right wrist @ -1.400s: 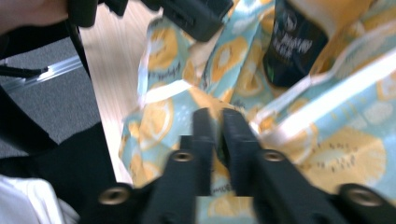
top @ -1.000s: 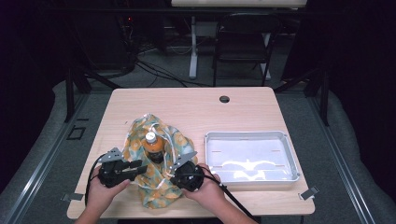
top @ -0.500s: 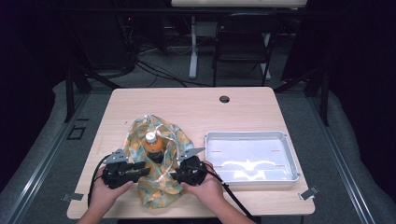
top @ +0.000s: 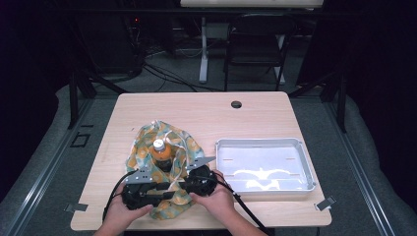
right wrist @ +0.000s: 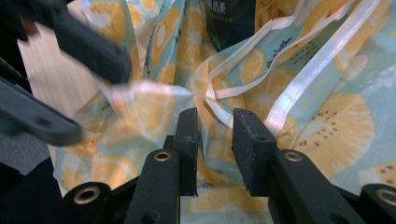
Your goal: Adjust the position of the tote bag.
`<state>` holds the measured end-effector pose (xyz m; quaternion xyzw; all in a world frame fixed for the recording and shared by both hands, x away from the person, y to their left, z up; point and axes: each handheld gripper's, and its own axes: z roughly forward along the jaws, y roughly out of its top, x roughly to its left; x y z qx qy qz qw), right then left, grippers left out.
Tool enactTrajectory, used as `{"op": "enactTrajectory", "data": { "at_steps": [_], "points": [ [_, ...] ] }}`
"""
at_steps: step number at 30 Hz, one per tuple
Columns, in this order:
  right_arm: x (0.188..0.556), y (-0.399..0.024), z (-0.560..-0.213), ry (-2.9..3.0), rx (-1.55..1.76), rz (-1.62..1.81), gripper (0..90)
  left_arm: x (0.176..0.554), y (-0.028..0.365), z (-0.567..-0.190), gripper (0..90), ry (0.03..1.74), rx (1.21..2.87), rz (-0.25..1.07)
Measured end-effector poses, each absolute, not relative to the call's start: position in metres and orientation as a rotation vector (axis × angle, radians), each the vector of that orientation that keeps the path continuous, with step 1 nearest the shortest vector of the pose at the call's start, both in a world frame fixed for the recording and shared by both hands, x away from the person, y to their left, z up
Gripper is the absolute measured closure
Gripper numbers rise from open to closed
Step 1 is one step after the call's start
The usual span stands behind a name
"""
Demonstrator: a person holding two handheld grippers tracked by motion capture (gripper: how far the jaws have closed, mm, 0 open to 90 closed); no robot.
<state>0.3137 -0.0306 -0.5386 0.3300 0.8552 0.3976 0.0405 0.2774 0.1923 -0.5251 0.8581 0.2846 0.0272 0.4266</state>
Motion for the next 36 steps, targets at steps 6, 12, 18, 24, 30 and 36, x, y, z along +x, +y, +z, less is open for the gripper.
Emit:
{"op": "enactTrajectory", "data": {
  "at_steps": [6, 12, 18, 24, 30, 36],
  "points": [
    [0.32, -0.032, -0.534, 2.567, 1.06, 1.283, 66.4, 0.278, 0.188, -0.533, 90.0, 0.693, 2.239, 0.074],
    [0.332, -0.031, -0.532, 2.522, 1.133, 1.285, 65.3, 0.279, 0.185, -0.536, 90.0, 0.689, 2.264, 0.044],
    [0.346, -0.032, -0.534, 2.502, 1.225, 1.248, 64.3, 0.28, 0.184, -0.538, 90.0, 0.68, 2.284, 0.043],
    [0.358, -0.027, -0.541, 2.506, 1.283, 1.245, 68.3, 0.281, 0.186, -0.539, 90.0, 0.685, 2.282, 0.038],
    [0.36, -0.026, -0.533, 2.476, 1.251, 1.322, 90.0, 0.281, 0.187, -0.539, 90.0, 0.688, 2.284, 0.034],
    [0.351, -0.042, -0.505, 2.45, 1.196, 1.438, 90.0, 0.282, 0.188, -0.54, 90.0, 0.7, 2.277, 0.044]
  ]
}}
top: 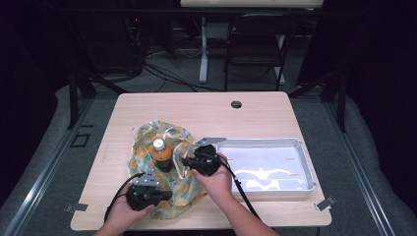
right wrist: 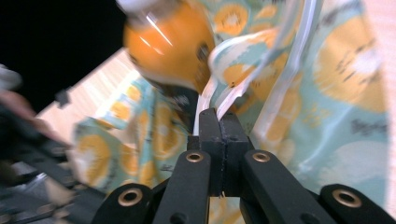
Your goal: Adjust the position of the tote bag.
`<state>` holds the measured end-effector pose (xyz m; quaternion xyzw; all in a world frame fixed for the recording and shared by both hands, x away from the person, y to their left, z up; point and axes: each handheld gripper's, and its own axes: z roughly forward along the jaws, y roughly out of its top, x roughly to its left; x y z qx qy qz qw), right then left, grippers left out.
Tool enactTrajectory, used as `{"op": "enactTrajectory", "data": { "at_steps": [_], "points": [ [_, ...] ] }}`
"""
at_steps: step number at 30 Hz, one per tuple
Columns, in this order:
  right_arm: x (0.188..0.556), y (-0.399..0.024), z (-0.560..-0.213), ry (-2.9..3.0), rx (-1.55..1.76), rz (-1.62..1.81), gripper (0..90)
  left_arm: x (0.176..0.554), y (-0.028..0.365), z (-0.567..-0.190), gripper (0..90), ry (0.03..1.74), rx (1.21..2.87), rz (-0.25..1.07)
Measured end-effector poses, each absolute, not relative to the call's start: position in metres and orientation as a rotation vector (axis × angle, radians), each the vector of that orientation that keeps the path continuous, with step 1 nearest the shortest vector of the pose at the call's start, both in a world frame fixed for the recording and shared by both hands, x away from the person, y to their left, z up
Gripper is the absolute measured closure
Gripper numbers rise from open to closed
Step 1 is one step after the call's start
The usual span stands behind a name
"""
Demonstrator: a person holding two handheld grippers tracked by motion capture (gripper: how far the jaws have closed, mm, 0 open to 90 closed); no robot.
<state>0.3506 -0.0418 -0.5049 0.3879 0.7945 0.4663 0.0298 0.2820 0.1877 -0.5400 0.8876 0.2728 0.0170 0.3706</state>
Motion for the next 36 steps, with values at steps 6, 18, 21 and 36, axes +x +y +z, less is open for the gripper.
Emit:
{"op": "enactTrajectory", "data": {
  "at_steps": [6, 18, 21, 36],
  "points": [
    [0.342, -0.061, -0.477, 2.403, 1.171, 1.578, 90.0, 0.282, 0.188, -0.54, 90.0, 0.704, 2.281, 0.053],
    [0.344, -0.098, -0.442, 2.304, 1.174, 1.717, 90.0, 0.284, 0.192, -0.539, 90.0, 0.733, 2.267, 0.06],
    [0.347, -0.106, -0.44, 2.295, 1.187, 1.711, 90.0, 0.285, 0.195, -0.537, 90.0, 0.751, 2.255, 0.067],
    [0.336, -0.141, -0.444, 2.294, 1.235, 1.628, 90.0, 0.28, 0.206, -0.518, 90.0, 0.745, 2.174, 0.102]
  ]
}}
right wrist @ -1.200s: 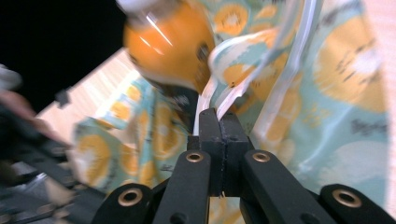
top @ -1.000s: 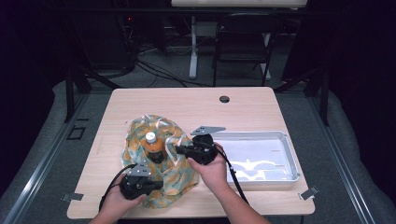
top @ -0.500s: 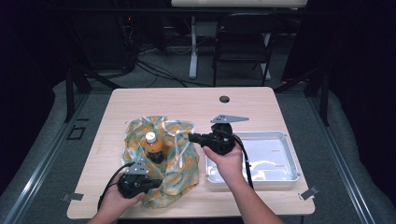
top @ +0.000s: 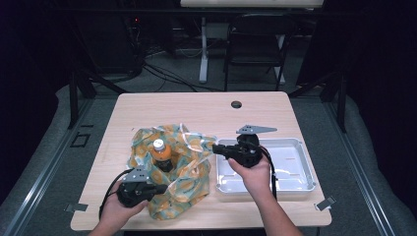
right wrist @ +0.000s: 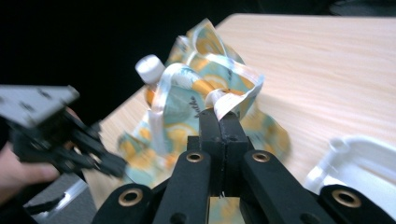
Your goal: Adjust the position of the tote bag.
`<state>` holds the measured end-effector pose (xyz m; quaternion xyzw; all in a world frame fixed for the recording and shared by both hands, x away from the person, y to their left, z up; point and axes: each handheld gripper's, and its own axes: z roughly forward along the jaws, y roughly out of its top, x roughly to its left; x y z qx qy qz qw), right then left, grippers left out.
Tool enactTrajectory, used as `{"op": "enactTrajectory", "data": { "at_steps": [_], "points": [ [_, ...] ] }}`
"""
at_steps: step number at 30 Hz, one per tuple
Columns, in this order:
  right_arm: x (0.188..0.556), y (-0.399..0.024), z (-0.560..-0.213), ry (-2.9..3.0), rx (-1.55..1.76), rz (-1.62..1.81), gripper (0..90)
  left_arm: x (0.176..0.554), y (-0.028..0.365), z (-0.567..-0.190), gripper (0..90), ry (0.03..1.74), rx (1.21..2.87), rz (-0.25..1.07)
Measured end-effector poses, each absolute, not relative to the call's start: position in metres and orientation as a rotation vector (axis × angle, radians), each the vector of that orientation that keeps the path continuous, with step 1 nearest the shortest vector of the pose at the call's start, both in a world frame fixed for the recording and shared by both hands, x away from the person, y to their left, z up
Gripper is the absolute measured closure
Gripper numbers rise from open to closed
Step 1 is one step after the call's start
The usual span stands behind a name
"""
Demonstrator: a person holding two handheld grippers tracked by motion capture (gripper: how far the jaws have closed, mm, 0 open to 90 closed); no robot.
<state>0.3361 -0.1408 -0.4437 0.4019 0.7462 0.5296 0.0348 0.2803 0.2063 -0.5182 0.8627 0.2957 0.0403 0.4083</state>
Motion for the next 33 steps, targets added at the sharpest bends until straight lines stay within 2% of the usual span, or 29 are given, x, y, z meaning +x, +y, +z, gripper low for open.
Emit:
{"op": "enactTrajectory", "data": {
  "at_steps": [6, 8, 18, 24, 31, 33],
  "points": [
    [0.334, -0.149, -0.464, 2.349, 1.295, 1.516, 90.0, 0.279, 0.21, -0.513, 90.0, 0.742, 2.162, 0.112],
    [0.335, -0.145, -0.48, 2.38, 1.326, 1.43, 90.0, 0.279, 0.211, -0.51, 90.0, 0.738, 2.155, 0.127],
    [0.347, -0.098, -0.515, 2.516, 1.257, 1.141, 90.0, 0.276, 0.219, -0.497, 90.0, 0.71, 2.117, 0.149],
    [0.351, -0.08, -0.528, 2.526, 1.231, 1.087, 90.0, 0.275, 0.214, -0.499, 90.0, 0.702, 2.123, 0.135],
    [0.343, -0.099, -0.509, 2.442, 1.229, 1.154, 71.0, 0.274, 0.212, -0.498, 90.0, 0.698, 2.12, 0.132],
    [0.339, -0.105, -0.504, 2.421, 1.229, 1.185, 69.4, 0.274, 0.211, -0.498, 90.0, 0.698, 2.12, 0.128]
  ]
}}
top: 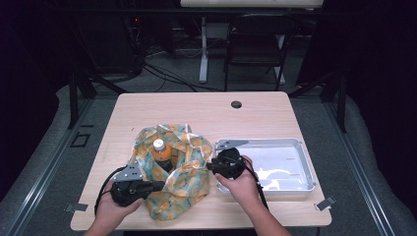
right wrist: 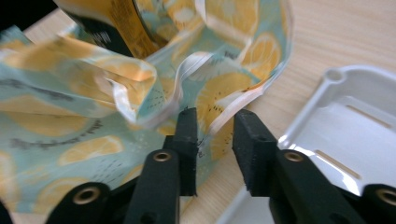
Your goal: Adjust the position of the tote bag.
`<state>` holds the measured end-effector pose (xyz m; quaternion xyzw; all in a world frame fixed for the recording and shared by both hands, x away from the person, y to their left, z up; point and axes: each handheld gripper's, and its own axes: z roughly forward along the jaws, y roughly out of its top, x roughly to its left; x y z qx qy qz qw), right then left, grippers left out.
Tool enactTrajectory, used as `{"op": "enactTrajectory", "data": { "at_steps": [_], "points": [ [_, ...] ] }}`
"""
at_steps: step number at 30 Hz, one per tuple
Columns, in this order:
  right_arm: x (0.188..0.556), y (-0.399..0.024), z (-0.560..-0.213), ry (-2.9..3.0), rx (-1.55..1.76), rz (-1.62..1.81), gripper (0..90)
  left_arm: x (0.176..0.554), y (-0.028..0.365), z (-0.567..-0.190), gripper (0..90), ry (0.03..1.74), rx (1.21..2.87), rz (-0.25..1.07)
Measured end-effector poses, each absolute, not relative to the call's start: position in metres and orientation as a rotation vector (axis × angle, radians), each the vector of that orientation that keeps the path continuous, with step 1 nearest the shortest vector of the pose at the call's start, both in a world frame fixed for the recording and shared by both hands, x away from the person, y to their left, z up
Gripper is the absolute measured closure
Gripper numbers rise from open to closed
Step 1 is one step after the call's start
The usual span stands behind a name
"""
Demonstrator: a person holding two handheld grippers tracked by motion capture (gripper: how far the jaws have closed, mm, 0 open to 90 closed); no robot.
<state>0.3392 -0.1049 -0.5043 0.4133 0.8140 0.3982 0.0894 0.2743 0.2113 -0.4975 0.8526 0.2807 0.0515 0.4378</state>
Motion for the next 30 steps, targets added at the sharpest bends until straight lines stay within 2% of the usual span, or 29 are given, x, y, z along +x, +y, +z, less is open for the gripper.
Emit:
{"op": "enactTrajectory", "data": {
  "at_steps": [5, 11, 15, 17, 24, 30],
  "points": [
    [0.315, -0.119, -0.488, 2.381, 1.171, 1.239, 64.7, 0.274, 0.208, -0.495, 90.0, 0.682, 2.111, 0.124],
    [0.294, -0.108, -0.493, 2.486, 1.089, 1.283, 64.7, 0.274, 0.203, -0.496, 90.0, 0.676, 2.103, 0.106],
    [0.286, -0.082, -0.513, 2.616, 1.008, 1.192, 67.5, 0.274, 0.199, -0.496, 90.0, 0.661, 2.1, 0.099],
    [0.288, -0.068, -0.528, 2.664, 0.989, 1.118, 72.3, 0.275, 0.197, -0.496, 90.0, 0.655, 2.1, 0.083],
    [0.295, -0.048, -0.548, 2.652, 0.986, 1.068, 79.9, 0.276, 0.181, -0.506, 90.0, 0.631, 2.127, 0.039],
    [0.296, -0.042, -0.556, 2.642, 0.992, 1.064, 80.0, 0.276, 0.171, -0.519, 90.0, 0.62, 2.175, 0.009]
  ]
}}
